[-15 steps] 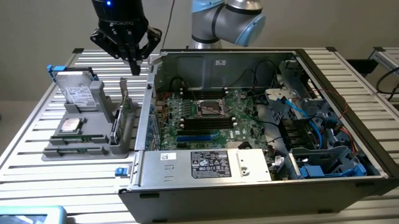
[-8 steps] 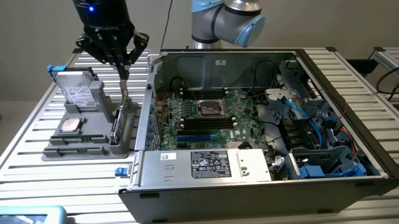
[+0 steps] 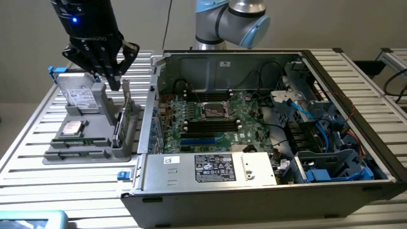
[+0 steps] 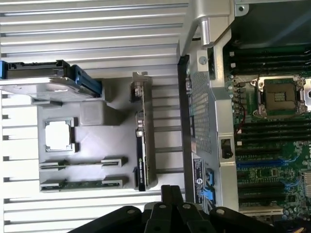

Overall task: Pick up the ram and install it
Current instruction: 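Reach for the ram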

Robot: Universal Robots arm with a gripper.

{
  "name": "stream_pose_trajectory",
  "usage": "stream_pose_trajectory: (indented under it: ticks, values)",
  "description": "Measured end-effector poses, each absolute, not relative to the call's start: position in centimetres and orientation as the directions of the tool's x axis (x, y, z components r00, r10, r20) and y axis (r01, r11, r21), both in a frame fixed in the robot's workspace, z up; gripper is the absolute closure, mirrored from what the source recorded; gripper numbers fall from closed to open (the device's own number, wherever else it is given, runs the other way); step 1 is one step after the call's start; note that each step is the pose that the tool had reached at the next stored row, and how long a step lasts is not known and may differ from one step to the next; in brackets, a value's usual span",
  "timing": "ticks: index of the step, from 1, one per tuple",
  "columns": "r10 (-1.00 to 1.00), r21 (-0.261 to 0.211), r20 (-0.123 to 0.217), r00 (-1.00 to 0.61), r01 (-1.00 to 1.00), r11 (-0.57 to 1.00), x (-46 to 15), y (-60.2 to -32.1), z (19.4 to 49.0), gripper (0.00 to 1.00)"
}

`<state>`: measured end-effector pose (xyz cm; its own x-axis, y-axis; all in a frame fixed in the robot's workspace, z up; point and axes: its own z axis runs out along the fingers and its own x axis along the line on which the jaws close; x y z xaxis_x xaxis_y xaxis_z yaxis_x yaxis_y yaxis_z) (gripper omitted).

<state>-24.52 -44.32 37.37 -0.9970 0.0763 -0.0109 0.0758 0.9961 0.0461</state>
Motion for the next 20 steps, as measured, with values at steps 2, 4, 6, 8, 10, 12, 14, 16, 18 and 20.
stream_pose_trajectory:
  ticks: [2,4,6,8,10,12,14,16,18,20]
  values:
    - [0.076,0.046,-0.01,-0.997,0.076,0.996,-25.3,-44.5,37.1,0.89]
    - [0.076,0.046,-0.009,-0.997,0.076,0.996,-26.1,-44.6,37.0,0.89]
    - [0.076,0.046,-0.008,-0.997,0.076,0.996,-26.9,-44.7,36.8,0.89]
    - [0.076,0.046,-0.007,-0.997,0.076,0.996,-27.7,-44.8,36.7,0.89]
    - [0.076,0.046,-0.005,-0.997,0.076,0.996,-28.5,-44.9,36.5,0.89]
    - [0.076,0.046,-0.004,-0.997,0.076,0.996,-29.3,-44.9,36.3,0.89]
    - [0.076,0.045,-0.002,-0.997,0.076,0.996,-30.2,-44.9,36.0,0.89]
    - [0.076,0.045,0.0,-0.997,0.076,0.996,-31.0,-44.9,35.8,0.89]
    - [0.076,0.045,0.002,-0.997,0.076,0.996,-31.8,-44.9,35.5,0.89]
    - [0.076,0.045,0.003,-0.997,0.076,0.996,-32.6,-44.9,35.1,0.89]
